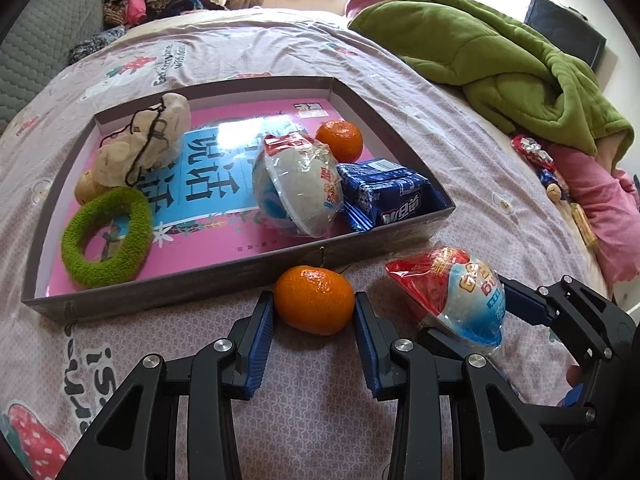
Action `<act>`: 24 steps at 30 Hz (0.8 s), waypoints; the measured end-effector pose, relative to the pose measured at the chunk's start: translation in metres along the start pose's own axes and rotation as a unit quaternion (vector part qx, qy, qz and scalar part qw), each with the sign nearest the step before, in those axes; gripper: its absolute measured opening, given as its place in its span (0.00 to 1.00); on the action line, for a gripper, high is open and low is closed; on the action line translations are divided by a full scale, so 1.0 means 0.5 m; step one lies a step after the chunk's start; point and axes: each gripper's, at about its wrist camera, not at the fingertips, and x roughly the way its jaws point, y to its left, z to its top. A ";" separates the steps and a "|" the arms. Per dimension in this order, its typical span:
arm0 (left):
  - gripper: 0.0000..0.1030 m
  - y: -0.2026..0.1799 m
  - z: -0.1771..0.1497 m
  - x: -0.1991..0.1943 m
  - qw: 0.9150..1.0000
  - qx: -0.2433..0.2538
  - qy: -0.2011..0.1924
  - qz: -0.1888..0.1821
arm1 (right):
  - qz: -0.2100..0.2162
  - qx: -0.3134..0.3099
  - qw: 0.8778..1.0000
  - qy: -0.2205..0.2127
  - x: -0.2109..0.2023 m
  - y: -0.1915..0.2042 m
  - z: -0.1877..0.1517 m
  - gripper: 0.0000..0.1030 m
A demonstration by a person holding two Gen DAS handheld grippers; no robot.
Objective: Organize objects
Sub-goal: 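Close the left tool on the orange while the right tool grasps the blue-and-white egg packet, then lift the orange with the left tool while the right tool lifts the egg packet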
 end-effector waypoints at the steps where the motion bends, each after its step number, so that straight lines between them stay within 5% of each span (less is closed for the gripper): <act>1: 0.38 0.001 -0.002 -0.004 1.000 0.000 -0.002 0.002 | 0.001 0.000 1.000 0.000 0.000 0.000 0.000 0.48; 24: 0.38 0.024 -0.032 -0.125 0.998 -0.016 -0.050 0.034 | 0.035 -0.004 0.999 -0.035 -0.047 0.013 0.004 0.48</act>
